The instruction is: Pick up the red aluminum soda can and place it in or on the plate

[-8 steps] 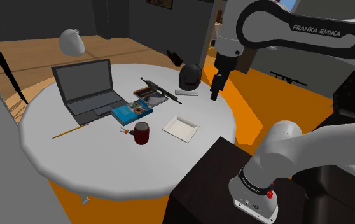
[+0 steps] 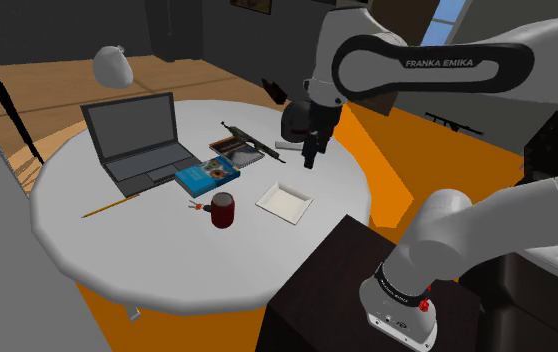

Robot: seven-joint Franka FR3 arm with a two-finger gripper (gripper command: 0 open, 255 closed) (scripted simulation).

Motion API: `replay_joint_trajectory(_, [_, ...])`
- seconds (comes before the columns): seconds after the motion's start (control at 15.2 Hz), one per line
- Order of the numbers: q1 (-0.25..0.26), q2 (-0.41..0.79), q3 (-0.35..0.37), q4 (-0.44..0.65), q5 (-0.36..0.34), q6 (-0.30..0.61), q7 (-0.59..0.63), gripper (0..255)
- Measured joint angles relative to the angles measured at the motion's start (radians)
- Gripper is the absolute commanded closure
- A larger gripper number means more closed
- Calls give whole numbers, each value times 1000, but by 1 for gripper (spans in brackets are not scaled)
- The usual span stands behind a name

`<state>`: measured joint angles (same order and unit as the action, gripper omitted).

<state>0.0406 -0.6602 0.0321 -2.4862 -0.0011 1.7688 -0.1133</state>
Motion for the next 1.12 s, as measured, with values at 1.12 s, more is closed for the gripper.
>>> replay_joint_trajectory(1.12, [38, 615, 92, 142, 11, 490, 125, 0])
